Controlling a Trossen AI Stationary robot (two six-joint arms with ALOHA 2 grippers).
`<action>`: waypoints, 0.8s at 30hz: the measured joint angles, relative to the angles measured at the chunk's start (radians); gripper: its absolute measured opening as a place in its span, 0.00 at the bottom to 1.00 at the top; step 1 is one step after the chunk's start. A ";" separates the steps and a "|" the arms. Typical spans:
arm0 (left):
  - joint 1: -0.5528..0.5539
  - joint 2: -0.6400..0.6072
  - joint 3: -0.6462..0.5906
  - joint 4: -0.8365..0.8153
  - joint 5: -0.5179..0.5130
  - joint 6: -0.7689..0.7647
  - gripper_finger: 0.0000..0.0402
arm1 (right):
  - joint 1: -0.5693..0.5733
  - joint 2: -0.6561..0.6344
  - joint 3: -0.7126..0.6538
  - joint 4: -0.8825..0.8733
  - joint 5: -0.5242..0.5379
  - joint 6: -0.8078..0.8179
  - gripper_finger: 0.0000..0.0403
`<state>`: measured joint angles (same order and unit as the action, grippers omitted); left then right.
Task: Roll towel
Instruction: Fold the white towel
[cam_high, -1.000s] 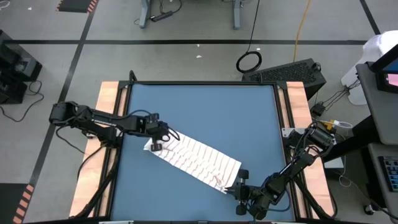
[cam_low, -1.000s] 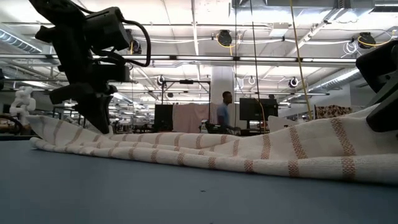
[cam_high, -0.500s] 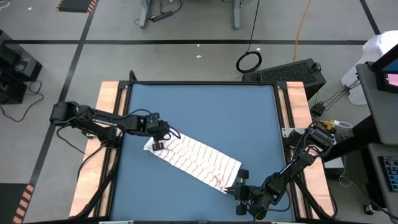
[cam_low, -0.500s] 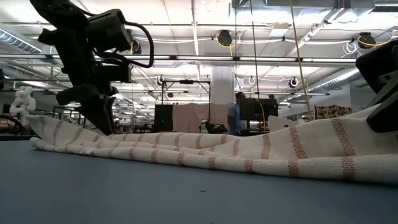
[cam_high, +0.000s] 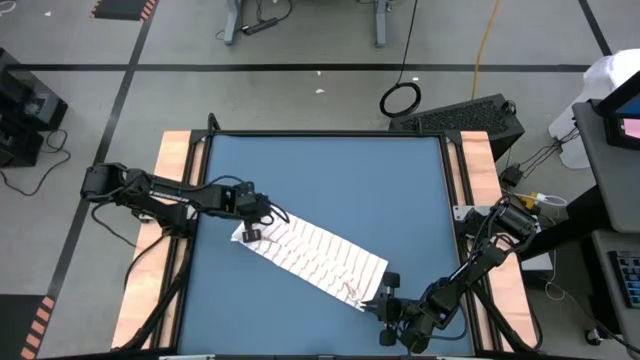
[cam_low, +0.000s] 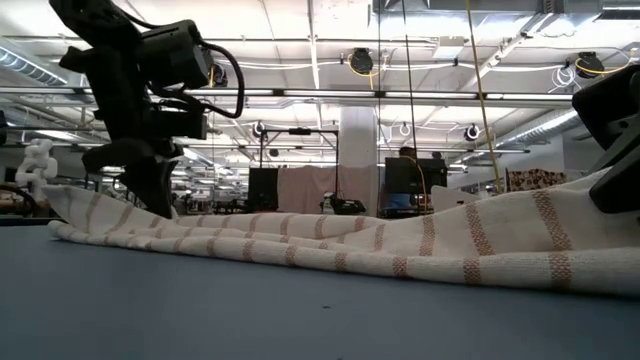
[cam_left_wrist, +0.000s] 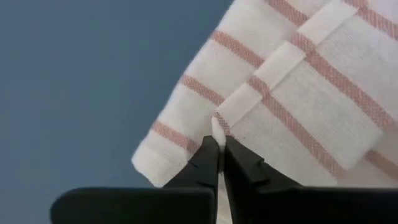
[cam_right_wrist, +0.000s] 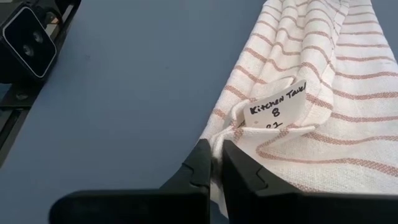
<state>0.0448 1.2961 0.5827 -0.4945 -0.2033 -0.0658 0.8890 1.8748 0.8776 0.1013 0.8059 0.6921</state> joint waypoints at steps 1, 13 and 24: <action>-0.004 0.000 0.005 -0.019 0.008 -0.001 0.04 | 0.001 0.000 0.000 0.002 -0.001 0.001 0.02; -0.134 -0.180 0.023 -0.130 0.099 -0.073 0.02 | 0.009 -0.003 0.000 0.075 -0.077 0.010 0.02; -0.261 -0.286 0.023 -0.142 0.201 -0.139 0.02 | 0.016 -0.072 0.000 -0.086 -0.221 0.112 0.02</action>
<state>-0.2161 1.0100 0.6056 -0.6364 -0.0024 -0.2047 0.9052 1.8031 0.8776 0.0149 0.5853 0.8038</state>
